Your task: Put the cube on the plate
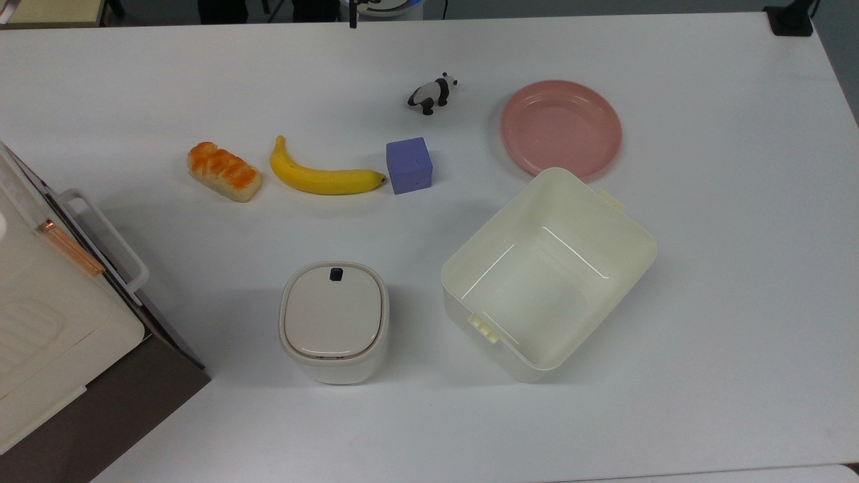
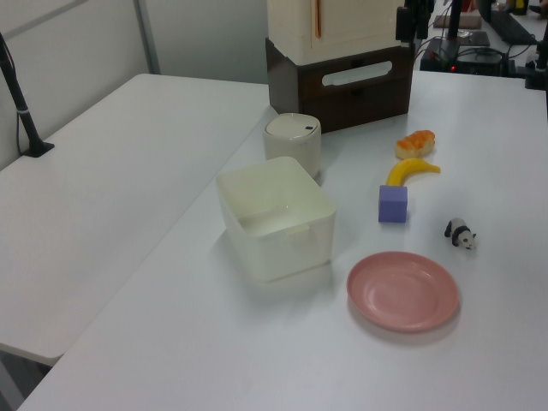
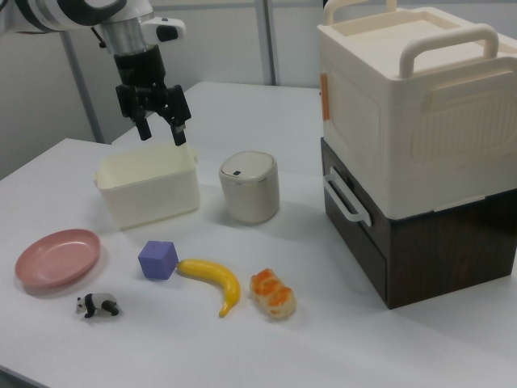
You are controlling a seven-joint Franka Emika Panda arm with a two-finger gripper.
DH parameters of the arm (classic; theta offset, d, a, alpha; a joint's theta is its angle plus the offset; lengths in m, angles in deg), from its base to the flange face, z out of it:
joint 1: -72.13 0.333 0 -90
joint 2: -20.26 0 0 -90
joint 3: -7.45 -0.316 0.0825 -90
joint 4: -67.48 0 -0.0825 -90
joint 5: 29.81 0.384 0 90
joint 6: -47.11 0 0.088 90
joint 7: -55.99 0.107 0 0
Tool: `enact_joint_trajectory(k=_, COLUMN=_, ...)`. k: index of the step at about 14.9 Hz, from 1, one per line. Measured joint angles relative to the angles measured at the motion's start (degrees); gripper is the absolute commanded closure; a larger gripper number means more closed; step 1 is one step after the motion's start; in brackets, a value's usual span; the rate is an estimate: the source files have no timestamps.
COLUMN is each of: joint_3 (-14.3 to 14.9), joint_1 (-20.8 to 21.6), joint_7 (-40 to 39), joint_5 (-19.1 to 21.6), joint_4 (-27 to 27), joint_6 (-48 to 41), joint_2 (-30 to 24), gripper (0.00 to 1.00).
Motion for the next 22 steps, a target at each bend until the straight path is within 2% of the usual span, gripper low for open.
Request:
enact_joint_trajectory(k=12, joint_3=-0.10, joint_1=0.13, joint_7=-0.96, joint_5=0.24, joint_4=0.05, joint_6=-1.91, joint_2=-0.10, gripper=0.00)
enact_joint_trajectory(k=13, joint_3=-0.12, joint_1=0.14, joint_7=-1.35, joint_5=0.75, joint_4=0.04, joint_6=-2.03, joint_2=-0.09, gripper=0.00)
enact_joint_trajectory(k=17, joint_3=-0.09, joint_1=0.07, joint_7=-1.62, joint_5=7.08, joint_4=0.01, joint_6=-1.58, joint_2=-0.06, gripper=0.00)
enact_joint_trajectory(k=22, joint_3=0.00, joint_1=-0.13, joint_7=-3.64, joint_5=7.84, joint_4=-0.18, joint_6=-1.36, joint_2=0.29, gripper=0.00)
